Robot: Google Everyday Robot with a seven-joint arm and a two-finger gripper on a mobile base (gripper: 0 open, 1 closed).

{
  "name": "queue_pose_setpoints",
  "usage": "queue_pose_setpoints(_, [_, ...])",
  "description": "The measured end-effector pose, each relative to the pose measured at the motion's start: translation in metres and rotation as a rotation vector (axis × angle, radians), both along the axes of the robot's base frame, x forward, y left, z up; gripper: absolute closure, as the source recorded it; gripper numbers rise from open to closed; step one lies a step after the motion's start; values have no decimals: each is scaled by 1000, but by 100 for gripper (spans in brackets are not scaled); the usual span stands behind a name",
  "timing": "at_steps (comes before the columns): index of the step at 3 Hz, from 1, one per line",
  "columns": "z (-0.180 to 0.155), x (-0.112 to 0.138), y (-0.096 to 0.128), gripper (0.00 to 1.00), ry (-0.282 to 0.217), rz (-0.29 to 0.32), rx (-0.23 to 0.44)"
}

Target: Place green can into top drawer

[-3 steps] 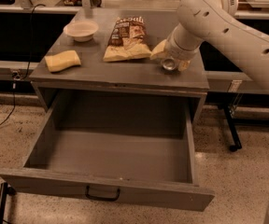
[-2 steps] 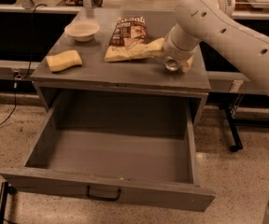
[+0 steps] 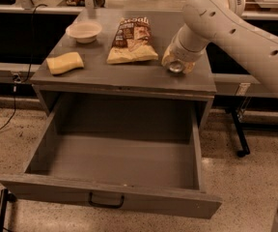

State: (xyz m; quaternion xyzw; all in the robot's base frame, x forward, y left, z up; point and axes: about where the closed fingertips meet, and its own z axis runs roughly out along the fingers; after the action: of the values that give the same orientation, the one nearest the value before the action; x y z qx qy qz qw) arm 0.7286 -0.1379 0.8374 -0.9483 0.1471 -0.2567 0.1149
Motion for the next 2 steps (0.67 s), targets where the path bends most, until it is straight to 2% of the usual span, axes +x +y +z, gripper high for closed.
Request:
queue_pose_setpoints(1, [4,8,0,100,2,7,38])
queue_pose_setpoints(2, [11,9,5,100,-21,33,116])
